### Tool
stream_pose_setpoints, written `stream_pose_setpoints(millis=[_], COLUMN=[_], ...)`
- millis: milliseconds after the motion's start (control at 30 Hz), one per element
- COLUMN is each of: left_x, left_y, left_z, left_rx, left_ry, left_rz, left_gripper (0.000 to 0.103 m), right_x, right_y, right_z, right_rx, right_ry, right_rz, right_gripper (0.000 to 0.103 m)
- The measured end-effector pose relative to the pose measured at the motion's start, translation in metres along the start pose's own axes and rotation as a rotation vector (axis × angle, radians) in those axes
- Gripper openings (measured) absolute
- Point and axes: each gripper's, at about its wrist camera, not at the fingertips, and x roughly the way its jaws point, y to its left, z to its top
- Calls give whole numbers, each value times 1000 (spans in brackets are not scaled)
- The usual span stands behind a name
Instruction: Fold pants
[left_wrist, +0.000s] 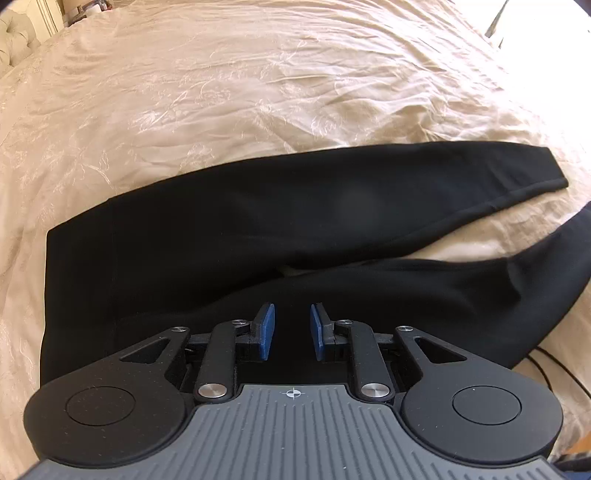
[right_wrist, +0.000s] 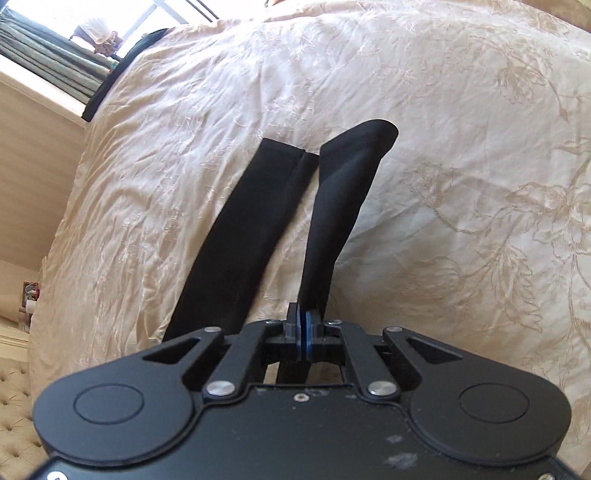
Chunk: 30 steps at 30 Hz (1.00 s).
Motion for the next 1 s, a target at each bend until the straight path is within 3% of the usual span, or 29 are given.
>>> stream_pose_setpoints(millis=[67,267,433,567,667,767,833,900,1000], left_x=[-5,-6,0,7,22,31,24,8,-19], left_y=[0,-33,-45,-55,-62,-63,-56,-40,-16], left_z=[-10,-51,-85,-104,-115,-123,-117,-99,-70], left_rx=[38,342,450,524,582,633,610,495,367], left_ry=[-9,15,62,43,44,16,-26,-81,-163], left_rz=[-26,-54,-110,-28,47,72,16,-24,-20], left_gripper=[22,33,34,41,41,40,9,7,7], right_x=[8,19,11,8,3,-5,-12,-20,-35], right_y=[-6,-5,-3,0,1,3,5,8,11], right_z=[-1,4,5,2,0,-2,-4,-6,-9], right_rx=[26,5,9,-4,-4,-18,-27,-41,-76], right_ry=[29,51,50,38,27,12,4,-5,-35], right_rz=[-30,-66,-51,-46,-37,-23,-16,0,19], right_gripper=[5,5,5,5,5,5,5,5,5])
